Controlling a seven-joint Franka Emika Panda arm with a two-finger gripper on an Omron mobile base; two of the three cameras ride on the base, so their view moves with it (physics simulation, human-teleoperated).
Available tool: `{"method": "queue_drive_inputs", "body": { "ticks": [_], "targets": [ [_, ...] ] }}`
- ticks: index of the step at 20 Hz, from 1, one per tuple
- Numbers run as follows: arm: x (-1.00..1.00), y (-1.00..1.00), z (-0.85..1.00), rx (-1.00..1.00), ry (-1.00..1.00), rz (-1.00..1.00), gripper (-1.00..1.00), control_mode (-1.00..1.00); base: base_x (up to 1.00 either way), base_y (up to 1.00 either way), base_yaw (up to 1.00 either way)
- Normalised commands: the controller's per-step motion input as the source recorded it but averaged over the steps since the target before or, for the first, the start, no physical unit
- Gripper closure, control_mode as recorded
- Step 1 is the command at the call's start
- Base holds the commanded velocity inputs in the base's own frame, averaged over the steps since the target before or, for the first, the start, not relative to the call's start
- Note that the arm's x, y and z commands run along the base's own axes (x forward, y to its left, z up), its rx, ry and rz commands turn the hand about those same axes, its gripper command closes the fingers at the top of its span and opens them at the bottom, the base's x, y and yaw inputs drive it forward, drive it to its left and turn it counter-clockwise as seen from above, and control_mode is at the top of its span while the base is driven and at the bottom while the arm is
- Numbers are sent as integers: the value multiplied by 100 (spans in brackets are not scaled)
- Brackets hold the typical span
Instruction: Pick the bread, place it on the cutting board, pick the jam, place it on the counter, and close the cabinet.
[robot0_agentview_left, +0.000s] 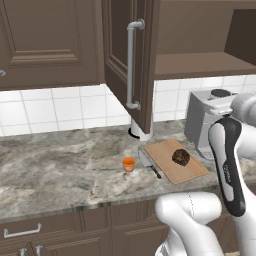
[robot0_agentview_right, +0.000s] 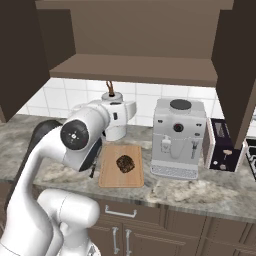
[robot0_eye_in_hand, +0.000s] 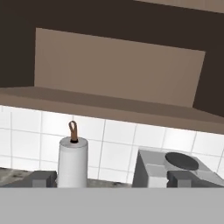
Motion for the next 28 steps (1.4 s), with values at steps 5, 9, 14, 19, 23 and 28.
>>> {"method": "queue_drive_inputs", "body": {
  "ticks": [5, 9, 14, 19, 23, 28],
  "targets": [
    [-46, 0, 18, 0, 0, 0, -100, -100, 0, 0, 0],
    [-40, 0, 23, 1, 0, 0, -100, -100, 0, 0, 0],
    [-37, 0, 24, 1, -1, 0, -100, -100, 0, 0, 0],
    [-37, 1, 23, 0, -2, 0, -100, -100, 0, 0, 0],
    [-29, 9, 18, 0, -3, 0, -100, -100, 0, 0, 0],
    [-22, 17, 7, 0, -4, 0, -100, -100, 0, 0, 0]
  ]
}}
